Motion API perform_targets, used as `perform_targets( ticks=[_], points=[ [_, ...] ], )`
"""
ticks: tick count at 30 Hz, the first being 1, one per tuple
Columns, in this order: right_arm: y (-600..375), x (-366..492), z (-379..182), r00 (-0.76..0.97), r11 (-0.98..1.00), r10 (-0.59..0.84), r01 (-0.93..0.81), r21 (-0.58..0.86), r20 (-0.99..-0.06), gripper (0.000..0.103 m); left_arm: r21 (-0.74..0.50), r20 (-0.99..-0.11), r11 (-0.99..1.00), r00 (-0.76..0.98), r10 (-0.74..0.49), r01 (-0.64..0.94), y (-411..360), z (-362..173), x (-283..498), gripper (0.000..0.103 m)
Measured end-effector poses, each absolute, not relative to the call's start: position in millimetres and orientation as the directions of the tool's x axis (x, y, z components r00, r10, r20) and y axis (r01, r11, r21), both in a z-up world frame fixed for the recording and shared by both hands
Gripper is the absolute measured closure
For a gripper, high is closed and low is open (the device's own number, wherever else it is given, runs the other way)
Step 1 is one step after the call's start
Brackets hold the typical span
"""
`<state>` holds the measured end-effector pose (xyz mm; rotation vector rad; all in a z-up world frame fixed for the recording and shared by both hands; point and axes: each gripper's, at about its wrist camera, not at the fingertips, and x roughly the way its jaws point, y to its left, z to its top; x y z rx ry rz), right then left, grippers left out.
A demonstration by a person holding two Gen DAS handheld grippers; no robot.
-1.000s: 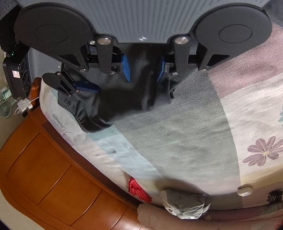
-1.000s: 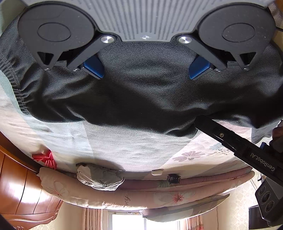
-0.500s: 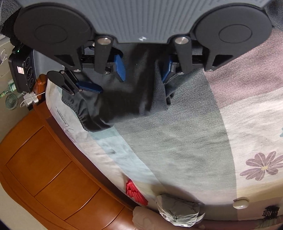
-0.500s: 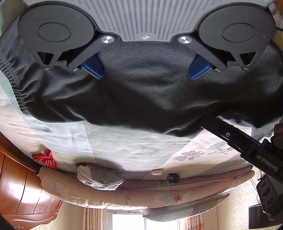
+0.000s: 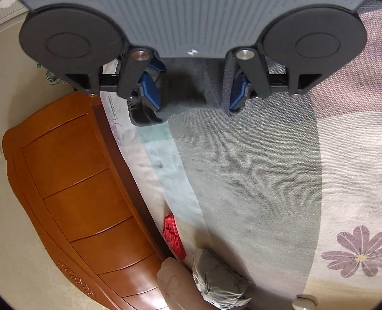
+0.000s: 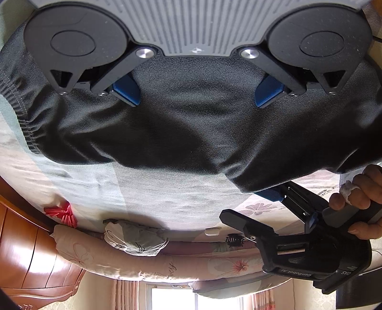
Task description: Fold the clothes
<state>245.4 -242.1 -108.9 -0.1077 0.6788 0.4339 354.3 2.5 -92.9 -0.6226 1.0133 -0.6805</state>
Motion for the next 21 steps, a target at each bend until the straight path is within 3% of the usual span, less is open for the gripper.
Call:
perform_targets(
  ticks=[7,21],
  points=[
    [-242.0,244.0,-109.1,0.693,0.905,0.354,-0.423,0.043,-0.628,0.000,-0.714,-0.603,0.666,0.294,-0.741,0.215,8.6,-102.8,340.7,0.040],
    [-243.4,243.9,-108.5,0.693,0.904,0.358,-0.424,0.047,-0.626,0.000,-0.729,-0.571,0.649,0.328,-0.752,0.217,-1.7,-110.0,358.8,0.039]
  ],
)
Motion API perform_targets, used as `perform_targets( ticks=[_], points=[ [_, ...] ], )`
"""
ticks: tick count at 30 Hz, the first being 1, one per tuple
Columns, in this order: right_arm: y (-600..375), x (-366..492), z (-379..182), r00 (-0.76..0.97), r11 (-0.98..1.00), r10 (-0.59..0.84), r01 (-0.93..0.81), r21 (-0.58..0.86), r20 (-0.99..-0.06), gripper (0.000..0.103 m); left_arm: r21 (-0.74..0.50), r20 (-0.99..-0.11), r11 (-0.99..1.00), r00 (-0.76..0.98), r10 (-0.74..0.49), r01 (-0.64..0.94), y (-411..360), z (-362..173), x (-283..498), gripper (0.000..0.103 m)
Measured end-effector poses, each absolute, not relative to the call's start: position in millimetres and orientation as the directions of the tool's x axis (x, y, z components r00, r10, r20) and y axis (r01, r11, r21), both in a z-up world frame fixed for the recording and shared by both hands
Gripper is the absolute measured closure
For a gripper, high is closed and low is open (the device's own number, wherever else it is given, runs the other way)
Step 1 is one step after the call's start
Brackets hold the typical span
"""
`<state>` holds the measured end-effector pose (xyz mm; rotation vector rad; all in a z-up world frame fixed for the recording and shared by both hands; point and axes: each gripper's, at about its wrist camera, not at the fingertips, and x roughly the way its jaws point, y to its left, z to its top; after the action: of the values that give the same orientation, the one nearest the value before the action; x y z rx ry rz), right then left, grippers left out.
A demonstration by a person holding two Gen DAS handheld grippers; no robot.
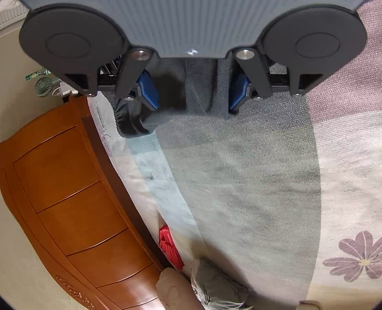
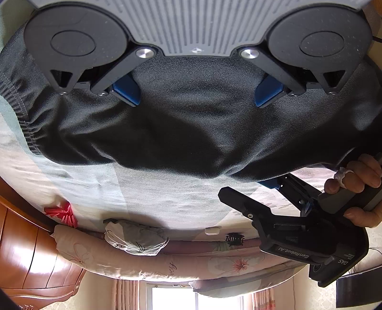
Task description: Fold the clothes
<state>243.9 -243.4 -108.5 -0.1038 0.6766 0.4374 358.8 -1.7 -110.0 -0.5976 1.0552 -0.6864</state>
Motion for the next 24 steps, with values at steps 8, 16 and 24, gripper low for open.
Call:
perform_targets(
  ticks=[8,16,24],
  points=[
    [-242.5,244.5,-107.7,0.693,0.905,0.353,-0.422,0.043,-0.628,0.000,-0.833,-0.444,0.543,0.453,-0.773,0.111,19.4,-121.8,368.9,0.035],
    [-250.1,238.7,-103.8,0.680,0.904,0.356,-0.424,0.053,-0.641,0.000,-0.787,-0.405,0.588,0.565,-0.719,0.184,40.8,-76.7,359.9,0.036],
    [-250.0,238.2,-99.3,0.680,0.915,0.327,-0.400,0.042,-0.656,0.000,-0.737,-0.507,0.616,0.376,-0.776,0.278,-11.0,-85.3,319.2,0.034]
  ],
)
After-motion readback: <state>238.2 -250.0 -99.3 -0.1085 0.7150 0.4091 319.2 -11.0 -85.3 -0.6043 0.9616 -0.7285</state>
